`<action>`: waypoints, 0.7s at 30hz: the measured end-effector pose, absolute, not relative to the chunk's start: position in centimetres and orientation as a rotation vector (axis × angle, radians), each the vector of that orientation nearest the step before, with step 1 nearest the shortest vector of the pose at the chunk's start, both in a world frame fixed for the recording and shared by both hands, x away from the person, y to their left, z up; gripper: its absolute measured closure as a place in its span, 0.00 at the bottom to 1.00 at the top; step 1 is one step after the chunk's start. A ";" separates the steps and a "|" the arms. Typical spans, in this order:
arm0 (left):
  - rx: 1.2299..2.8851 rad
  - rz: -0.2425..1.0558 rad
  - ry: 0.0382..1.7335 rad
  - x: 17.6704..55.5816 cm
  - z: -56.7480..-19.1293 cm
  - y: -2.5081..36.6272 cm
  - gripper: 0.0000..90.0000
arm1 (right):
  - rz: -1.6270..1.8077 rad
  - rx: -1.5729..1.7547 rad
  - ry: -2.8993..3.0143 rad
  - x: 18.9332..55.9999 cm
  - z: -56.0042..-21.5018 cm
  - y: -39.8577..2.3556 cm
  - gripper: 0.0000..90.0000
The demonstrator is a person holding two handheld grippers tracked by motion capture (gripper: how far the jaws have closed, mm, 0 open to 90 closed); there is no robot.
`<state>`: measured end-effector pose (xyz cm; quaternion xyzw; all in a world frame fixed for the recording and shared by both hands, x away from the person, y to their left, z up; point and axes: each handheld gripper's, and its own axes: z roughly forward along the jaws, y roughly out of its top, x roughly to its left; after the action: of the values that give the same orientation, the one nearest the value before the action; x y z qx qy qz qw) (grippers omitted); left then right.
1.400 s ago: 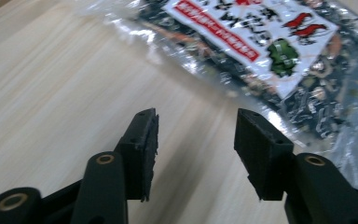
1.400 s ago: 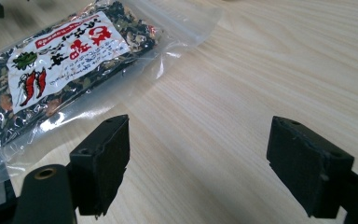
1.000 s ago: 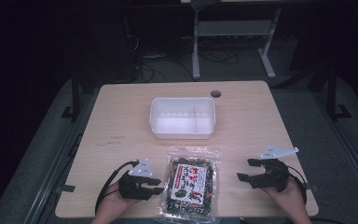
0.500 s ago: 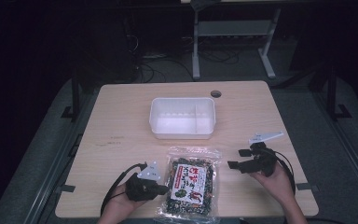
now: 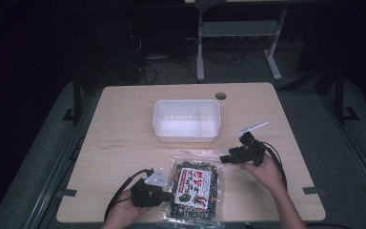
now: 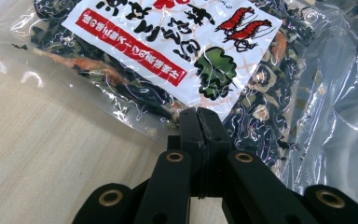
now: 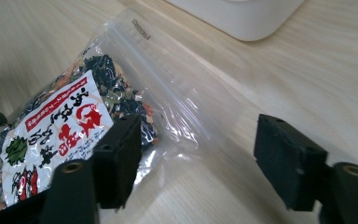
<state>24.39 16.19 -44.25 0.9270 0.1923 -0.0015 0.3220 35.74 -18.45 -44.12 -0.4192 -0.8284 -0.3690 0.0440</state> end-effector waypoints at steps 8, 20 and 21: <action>2.429 -0.008 0.509 24.4 -44.3 16.2 0.99 | -1.055 -1.312 -2.520 36.9 -45.2 -17.6 0.43; 2.414 -0.010 0.519 24.5 -44.4 16.2 0.99 | -1.077 -1.286 -2.492 37.4 -46.0 -17.5 0.82; 2.414 -0.010 0.517 24.5 -44.4 16.3 0.99 | -1.086 -1.289 -2.480 37.4 -46.0 -17.6 0.85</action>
<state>24.51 16.26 -44.40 0.9229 0.1978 -0.0040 0.3303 37.37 -17.62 -45.96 -0.4288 -0.8249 -0.3614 0.0714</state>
